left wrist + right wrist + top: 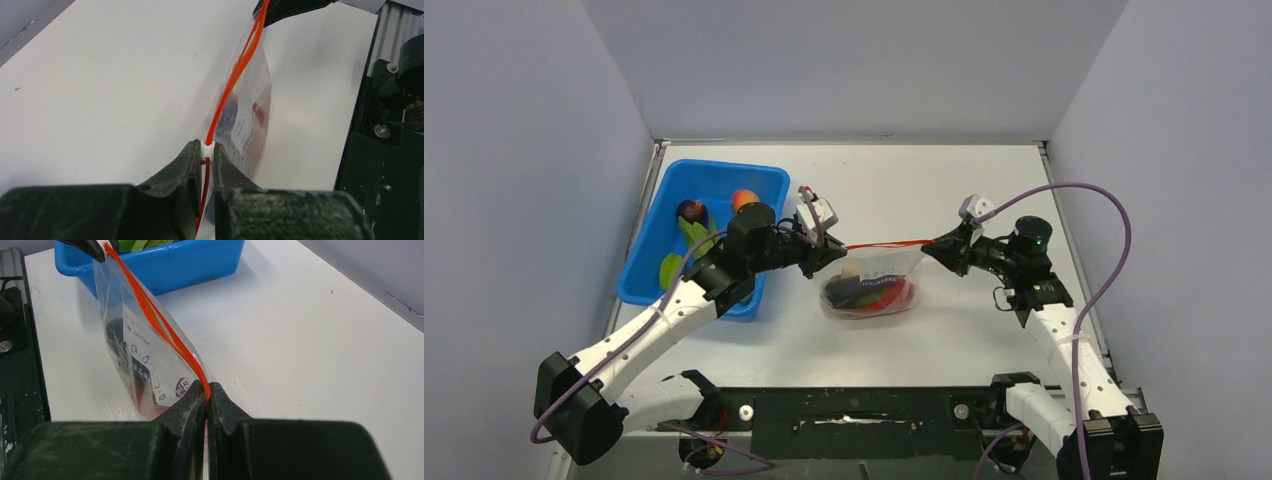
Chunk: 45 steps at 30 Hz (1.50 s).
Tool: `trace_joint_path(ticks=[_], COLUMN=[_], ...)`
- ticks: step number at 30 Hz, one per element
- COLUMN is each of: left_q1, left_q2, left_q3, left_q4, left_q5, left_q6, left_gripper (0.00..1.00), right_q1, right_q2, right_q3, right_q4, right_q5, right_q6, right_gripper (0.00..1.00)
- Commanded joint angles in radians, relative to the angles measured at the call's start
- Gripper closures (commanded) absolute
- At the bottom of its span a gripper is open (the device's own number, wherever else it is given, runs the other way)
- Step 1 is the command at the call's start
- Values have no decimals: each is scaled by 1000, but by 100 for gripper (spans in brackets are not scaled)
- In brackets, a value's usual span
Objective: Open the zip-top bag and remove the fake food
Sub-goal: Unzip the zipper food storage bag at the center of the board.
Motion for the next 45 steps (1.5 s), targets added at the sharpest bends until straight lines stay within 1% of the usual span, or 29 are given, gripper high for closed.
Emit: trace_joint_path(ticks=[1, 2, 3, 5, 6, 7, 8, 9, 10, 13, 17, 19, 23, 27, 32, 35, 38, 40, 42, 45], left_q1=[30, 32, 33, 34, 33, 34, 33, 34, 36, 35, 36, 35, 36, 35, 33, 35, 36, 33, 33, 33], left_q2=[-89, -103, -115, -130, -129, -121, -113, -105, -98, -91, -101, -107, -112, -112, -108, -102, -98, -96, -96, -101], left_q3=[-31, -48, -70, -102, -104, -99, -90, -81, -73, -65, -72, -73, -73, -75, -74, -74, -68, -63, -58, -59], left_q4=[8, 50, 99, 177, 193, 194, 185, 170, 157, 130, 128, 129, 125, 123, 122, 119, 113, 108, 99, 94], left_q5=[-48, -41, -32, -21, -18, -17, -19, -21, -21, -20, -19, -17, -17, -18, -15, -14, 4, 13, 15, 13], left_q6=[2, -13, -30, -60, -66, -66, -66, -62, -58, -39, -39, -43, -49, -55, -64, -67, -71, -75, -78, -79], left_gripper=[100, 100, 100, 100, 100, 100, 100, 100, 100, 100, 100, 100, 100, 100, 100, 100, 100, 100, 100, 100], right_q1=[-18, -14, -9, 14, 38, 65, 103, 147, 191, 293, 372, 397, 447, 495, 506, 506, 506, 506, 506, 506], right_q2=[-10, 2, 17, 52, 68, 80, 88, 93, 101, 142, 227, 261, 296, 285, 236, 245, 301, 347, 389, 428], right_q3=[97, 129, 168, 260, 296, 323, 338, 349, 361, 396, 468, 507, 565, 584, 557, 532, 574, 605, 635, 662], right_q4=[-104, -157, -223, -395, -471, -527, -539, -541, -546, -555, -580, -591, -602, -590, -483, -416, -475, -532, -597, -636], right_q5=[-9, -33, -66, -109, -102, -71, -14, 54, 118, 252, 361, 388, 388, 344, 259, 288, 309, 288, 257, 240], right_q6=[-94, -116, -160, -280, -325, -346, -339, -332, -344, -406, -469, -487, -513, -541, -532, -521, -563, -585, -617, -599], right_gripper=[98, 96, 90, 75, 66, 49, 35, 29, 26, 23, 21, 20, 18, 18, 19, 19, 19, 19, 23, 32])
